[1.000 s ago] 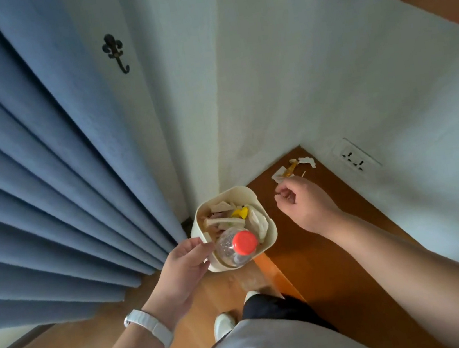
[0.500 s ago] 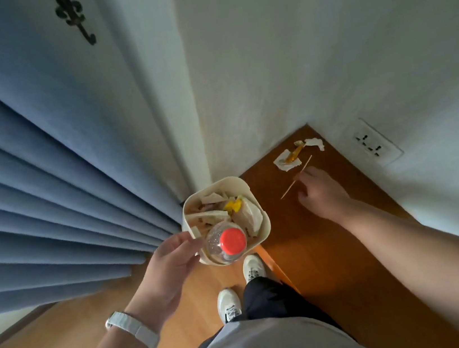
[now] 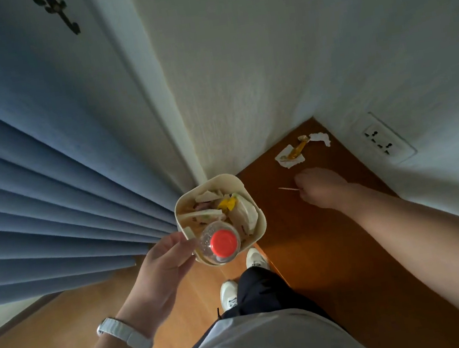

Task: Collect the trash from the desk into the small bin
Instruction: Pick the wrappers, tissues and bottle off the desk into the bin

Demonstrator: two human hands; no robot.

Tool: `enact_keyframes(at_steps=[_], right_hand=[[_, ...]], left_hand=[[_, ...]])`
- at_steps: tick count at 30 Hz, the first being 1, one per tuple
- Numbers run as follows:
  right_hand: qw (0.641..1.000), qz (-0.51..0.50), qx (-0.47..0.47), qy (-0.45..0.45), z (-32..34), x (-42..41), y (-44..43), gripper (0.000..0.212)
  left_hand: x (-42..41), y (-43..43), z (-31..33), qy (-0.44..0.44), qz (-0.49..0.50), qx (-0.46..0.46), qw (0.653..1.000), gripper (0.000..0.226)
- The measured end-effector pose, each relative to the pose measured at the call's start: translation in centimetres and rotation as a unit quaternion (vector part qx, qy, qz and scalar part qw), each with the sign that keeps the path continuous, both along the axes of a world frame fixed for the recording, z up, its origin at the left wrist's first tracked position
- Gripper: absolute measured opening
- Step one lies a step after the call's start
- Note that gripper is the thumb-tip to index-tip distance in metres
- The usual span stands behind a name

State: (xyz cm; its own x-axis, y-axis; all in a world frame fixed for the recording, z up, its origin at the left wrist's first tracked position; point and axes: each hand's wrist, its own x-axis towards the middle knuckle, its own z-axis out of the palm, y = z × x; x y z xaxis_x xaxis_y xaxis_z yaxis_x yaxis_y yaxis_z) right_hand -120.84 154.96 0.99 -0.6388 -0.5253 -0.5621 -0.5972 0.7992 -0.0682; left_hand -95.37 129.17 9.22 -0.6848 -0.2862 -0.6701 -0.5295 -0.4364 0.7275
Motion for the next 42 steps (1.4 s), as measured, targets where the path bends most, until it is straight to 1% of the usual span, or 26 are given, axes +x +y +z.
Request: enact_keyframes(at_steps=[3,6,9,11,14,16,18,20,22,23,24,27,29,34,37,39,42], right_hand=[[1.0,-0.018,0.005,-0.009,0.1,0.6,-0.3,0.01],[0.999,-0.028,-0.027,-0.002,0.2,1.6,0.1,0.013],[0.993,-0.056,-0.101,0.016,0.9,2.9,0.2,0.012],[0.979,-0.083,-0.182,0.042,2.1,3.9,-0.1,0.012],[0.942,-0.105,-0.311,0.075,5.5,5.2,-1.2,0.014],[0.91,-0.129,-0.384,0.088,8.4,6.0,-2.3,0.012],[0.865,-0.157,-0.465,0.102,11.3,6.7,-3.3,0.01],[0.814,-0.17,-0.542,0.12,13.8,7.6,-4.2,0.013],[0.773,-0.164,-0.598,0.133,15.6,8.4,-5.0,0.019],[0.761,-0.16,-0.615,0.133,16.1,8.8,-5.3,0.02],[0.756,-0.155,-0.623,0.129,16.2,9.0,-5.7,0.019],[0.769,-0.144,-0.613,0.111,14.9,9.8,-6.6,0.011],[0.78,-0.138,-0.6,0.109,13.4,10.2,-6.8,0.01],[0.801,-0.114,-0.573,0.129,10.8,10.3,-6.3,0.009],[0.816,-0.102,-0.556,0.124,10.0,10.2,-5.8,0.009],[0.827,-0.103,-0.543,0.103,9.4,10.1,-5.2,0.009],[0.841,-0.137,-0.52,0.059,8.6,9.8,-3.9,0.012]], left_hand=[[0.0,0.1,0.0,-0.003,-0.002,-0.006,1.0,0.049],[0.0,0.1,0.0,-0.002,-0.016,-0.012,1.0,0.053],[-0.2,0.1,0.2,0.002,-0.027,-0.017,1.0,0.054],[-0.3,0.3,0.4,0.008,-0.032,-0.016,0.999,0.051],[-0.3,0.5,0.9,0.016,-0.034,-0.018,0.999,0.043],[-0.3,0.8,1.3,0.022,-0.039,-0.016,0.999,0.045],[-0.2,1.0,1.7,0.026,-0.04,-0.011,0.999,0.047],[0.1,1.0,2.0,0.026,-0.04,-0.011,0.999,0.04],[0.4,1.1,2.4,0.029,-0.04,-0.012,0.999,0.043],[0.5,1.2,2.6,0.03,-0.041,-0.012,0.999,0.046],[0.5,1.3,2.9,0.031,-0.043,-0.011,0.999,0.049],[0.9,1.5,3.2,0.04,-0.046,-0.006,0.998,0.044],[1.1,1.5,3.1,0.042,-0.046,0.001,0.998,0.041],[1.7,1.6,2.9,0.046,-0.047,0.016,0.998,0.047],[1.7,1.6,2.8,0.041,-0.043,0.017,0.998,0.031],[1.4,1.6,2.8,0.034,-0.041,0.011,0.998,0.021],[0.7,1.9,2.8,0.026,-0.029,0.006,0.999,0.023]])
